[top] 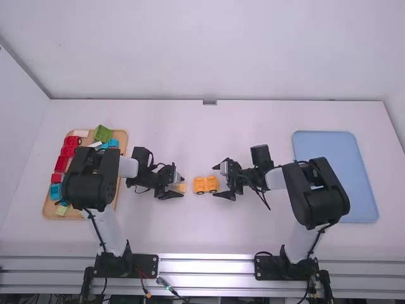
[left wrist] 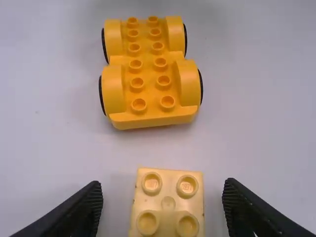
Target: Assemble lego blocks to make yellow taxi
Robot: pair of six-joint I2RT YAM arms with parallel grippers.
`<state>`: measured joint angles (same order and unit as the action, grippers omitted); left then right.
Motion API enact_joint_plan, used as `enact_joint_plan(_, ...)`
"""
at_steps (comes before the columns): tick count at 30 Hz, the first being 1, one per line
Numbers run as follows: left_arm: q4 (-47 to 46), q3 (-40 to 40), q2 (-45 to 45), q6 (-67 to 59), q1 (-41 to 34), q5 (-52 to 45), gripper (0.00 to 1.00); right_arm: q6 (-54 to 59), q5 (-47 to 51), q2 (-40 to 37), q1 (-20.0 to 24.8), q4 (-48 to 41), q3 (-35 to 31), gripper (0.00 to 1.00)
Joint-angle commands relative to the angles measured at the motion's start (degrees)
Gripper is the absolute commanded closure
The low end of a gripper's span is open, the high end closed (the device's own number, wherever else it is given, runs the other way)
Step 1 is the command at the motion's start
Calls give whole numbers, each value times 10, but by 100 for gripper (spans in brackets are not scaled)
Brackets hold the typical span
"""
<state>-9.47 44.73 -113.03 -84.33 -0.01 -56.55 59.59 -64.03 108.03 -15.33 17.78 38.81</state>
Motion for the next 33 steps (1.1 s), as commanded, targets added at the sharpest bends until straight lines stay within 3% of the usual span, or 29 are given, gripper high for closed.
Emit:
enact_joint_plan(1,-3,5,-7,1,0,2,41,3,1,12,-7,-2,14,1)
enact_joint_plan(5,6,0,-7,1,0,0,50,3,16,14,-7,-2,14,1)
enact_joint_plan(6,11,-3,-7,1,0,0,57,3,15,14,-7,-2,14,1)
enact_joint_plan(12,20,-10,-7,1,0,0,68,3,15,21,-8,4,14,1)
enact_joint_plan(19,23,-10,-7,6,0,-16,80,-20,-3,83,-5,13,50,1)
enact_joint_plan(20,25,-10,-7,6,0,-21,87,-28,-18,97,-3,13,62,1)
enact_joint_plan(27,29,-10,-7,6,-1,-28,89,-27,-30,136,-20,12,90,1)
enact_joint_plan(31,45,-10,-7,55,-1,-23,98,-28,-15,142,-36,13,92,1)
enact_joint_plan(33,59,-10,-7,87,-1,-24,98,-28,-7,142,-41,12,89,1)
